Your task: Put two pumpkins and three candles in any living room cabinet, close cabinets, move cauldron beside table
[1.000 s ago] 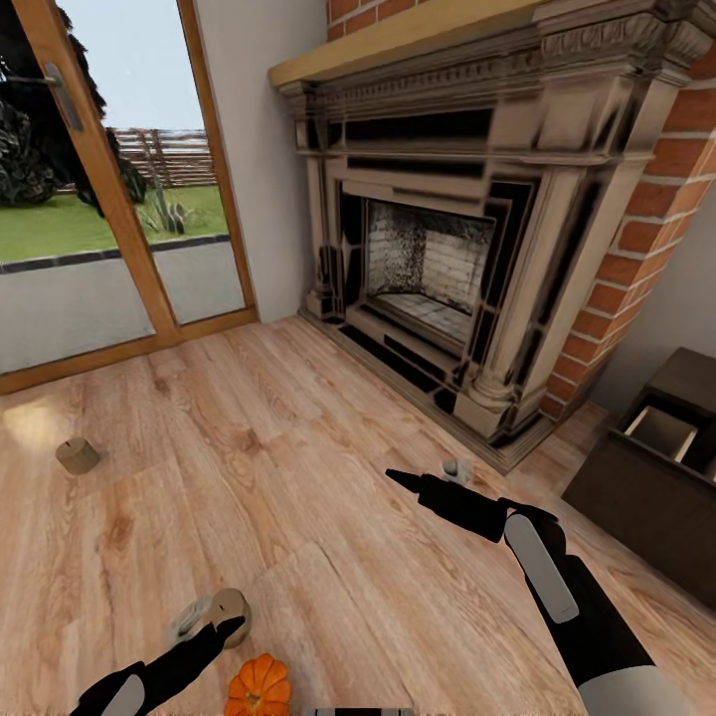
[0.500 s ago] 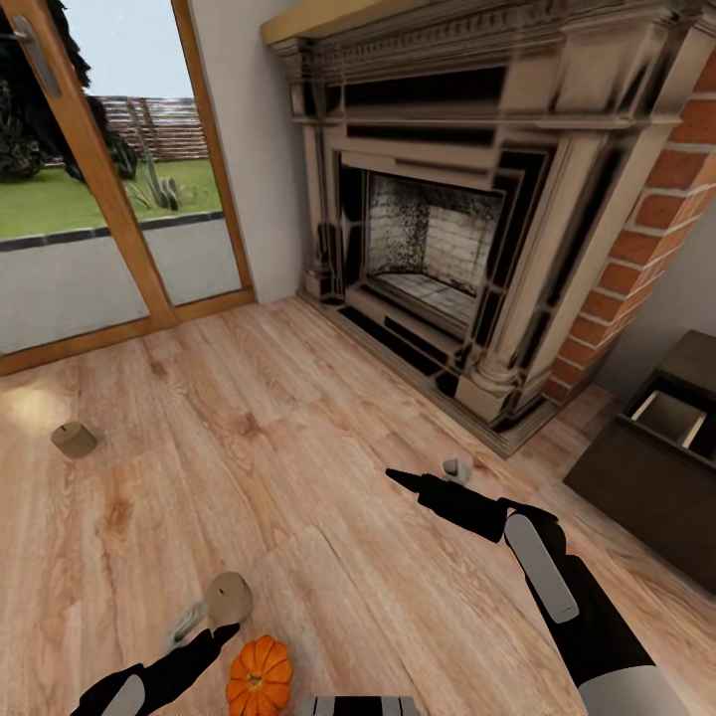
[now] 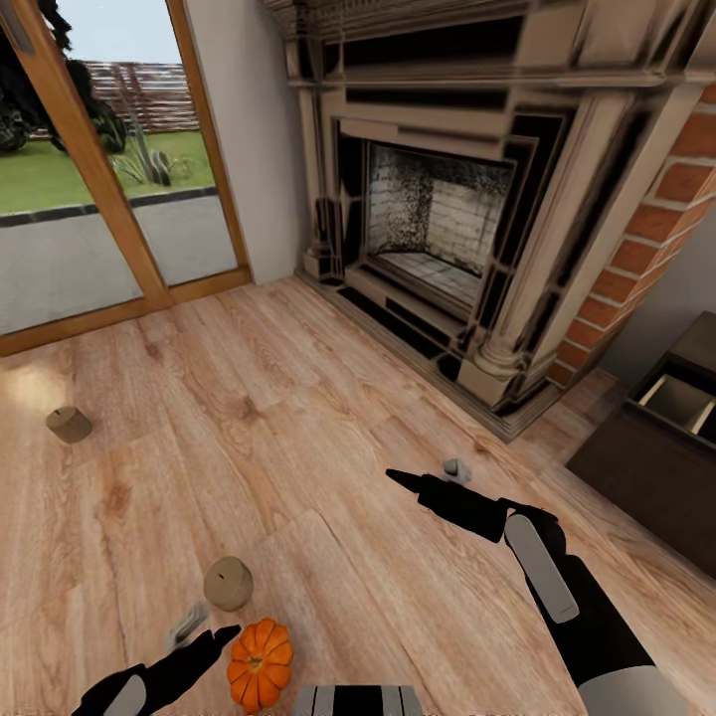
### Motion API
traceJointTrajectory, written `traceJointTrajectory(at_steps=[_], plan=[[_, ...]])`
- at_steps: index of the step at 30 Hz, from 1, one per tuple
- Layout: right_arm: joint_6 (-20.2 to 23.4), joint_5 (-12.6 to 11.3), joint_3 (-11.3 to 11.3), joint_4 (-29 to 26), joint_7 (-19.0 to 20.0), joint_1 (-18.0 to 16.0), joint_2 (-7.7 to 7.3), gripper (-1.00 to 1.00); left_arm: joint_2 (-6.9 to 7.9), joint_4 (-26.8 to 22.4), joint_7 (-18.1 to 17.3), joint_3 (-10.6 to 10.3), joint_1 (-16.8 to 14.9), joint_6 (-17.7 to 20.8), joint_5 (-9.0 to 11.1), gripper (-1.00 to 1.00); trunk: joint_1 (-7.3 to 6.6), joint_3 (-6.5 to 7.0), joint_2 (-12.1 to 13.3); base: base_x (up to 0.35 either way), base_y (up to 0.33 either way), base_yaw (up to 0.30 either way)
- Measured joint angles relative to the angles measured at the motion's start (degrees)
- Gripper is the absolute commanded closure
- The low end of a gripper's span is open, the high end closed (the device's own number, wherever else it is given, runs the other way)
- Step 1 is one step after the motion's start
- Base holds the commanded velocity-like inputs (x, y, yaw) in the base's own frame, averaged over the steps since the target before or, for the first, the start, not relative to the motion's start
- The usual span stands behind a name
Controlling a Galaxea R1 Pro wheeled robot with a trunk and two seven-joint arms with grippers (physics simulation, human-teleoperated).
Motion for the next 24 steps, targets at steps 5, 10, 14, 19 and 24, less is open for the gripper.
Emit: traceJointTrajectory(at_steps=[5, 10, 14, 19, 24], plan=[[0.0, -0.01, 0.0, 0.06, 0.0, 0.0, 0.0, -1.0, -0.15, 0.0, -0.04, -0.29, 0.0, -0.02, -0.07, -1.0, 0.13, -1.11, -0.07, 0.0, 0.0, 0.0], [-0.04, -0.01, 0.0, 0.16, 0.0, 0.0, 0.0, -1.0, -0.93, 0.01, 0.04, -2.84, 0.0, -0.57, -0.48, -1.0, 0.26, -2.22, -0.13, 0.0, 0.0, 0.0], [-0.05, -0.02, 0.0, 0.16, 0.0, 0.0, 0.0, -1.0, -1.59, 0.02, 0.01, -5.4, -0.01, -1.04, -0.82, -1.0, 0.36, -3.1, -0.19, 0.0, 0.0, 0.0], [-0.01, -0.02, 0.0, 0.07, 0.0, 0.0, 0.0, -1.0, -1.91, 0.02, -0.1, -5.82, -0.01, -1.78, -0.99, -1.0, 0.49, -4.21, -0.26, 0.0, 0.0, 0.0], [-0.04, -0.03, 0.0, 0.05, 0.0, 0.0, 0.0, -1.0, -1.99, 0.02, -0.2, -5.92, -0.01, -4.97, -1.06, -1.0, 0.51, -4.44, -0.27, 0.0, 0.0, 0.0]])
